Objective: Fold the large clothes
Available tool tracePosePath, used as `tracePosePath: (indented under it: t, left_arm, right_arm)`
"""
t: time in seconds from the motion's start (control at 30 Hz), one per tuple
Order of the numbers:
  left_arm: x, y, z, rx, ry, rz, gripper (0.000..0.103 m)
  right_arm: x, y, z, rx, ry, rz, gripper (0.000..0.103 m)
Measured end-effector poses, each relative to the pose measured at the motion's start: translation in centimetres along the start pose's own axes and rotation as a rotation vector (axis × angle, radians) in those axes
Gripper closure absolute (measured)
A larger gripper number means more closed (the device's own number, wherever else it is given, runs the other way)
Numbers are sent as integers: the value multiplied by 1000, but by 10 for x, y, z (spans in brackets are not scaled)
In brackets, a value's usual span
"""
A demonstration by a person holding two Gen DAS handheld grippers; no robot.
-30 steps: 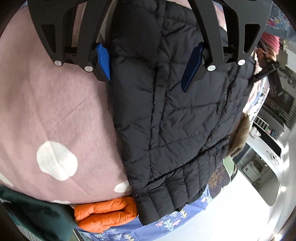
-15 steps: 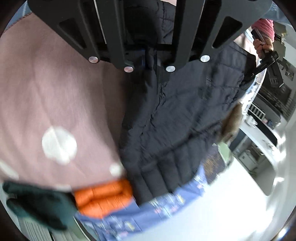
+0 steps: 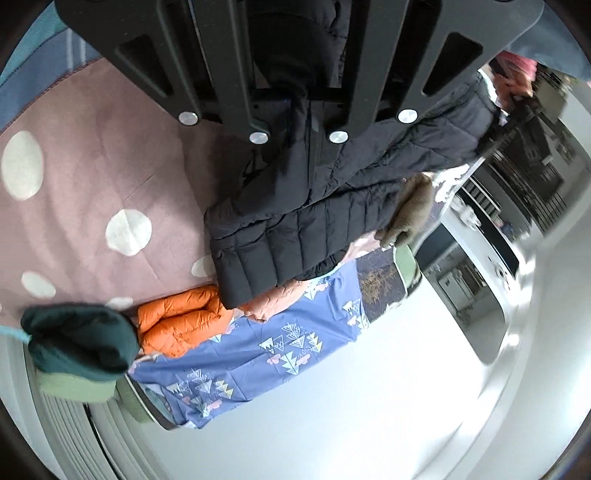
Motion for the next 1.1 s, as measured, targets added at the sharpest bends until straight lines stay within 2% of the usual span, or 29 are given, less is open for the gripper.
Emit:
tracePosePath:
  t: [0.1,0.27,0.37,0.5,0.63,0.77,0.93,1.1]
  left_arm:
    - [-2,9,0,-40,-14,33,97]
    - [-26,43,8,-56,-37,132,97]
    - [-33,60,15,-7,-14,154,97]
    - [-20,75,16,54,24,143,97]
    - [23,79,4,88,59,109,97]
    - [80,73,-21,72,83,34,97]
    - [139,45,-47,59,119,-76,95]
    - [181,8,-77,20,175,-166,91]
  right_arm:
    - [-6,8,-8,-16,13,29,99]
    - [-32,32,-30,-87,38,137,99]
    - [-42,44,-46,-143,47,167,99]
    - [-26,59,-54,-217,14,172,99]
    - [24,69,-38,-230,-42,146,99]
    - [79,67,-9,-195,-95,86,99]
    - [141,47,29,-176,-180,-8,99]
    - [173,34,56,-153,-229,-63,98]
Point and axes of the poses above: each gripper's, at about its wrist camera, not at the fingertips, and x roughly the way its jaws point, z to its right, y to its top, the point moved 7 cm from there along x, roughly the way its jaws point, and after that the axes turned 13 degrees about z, right-handed, at the moved point
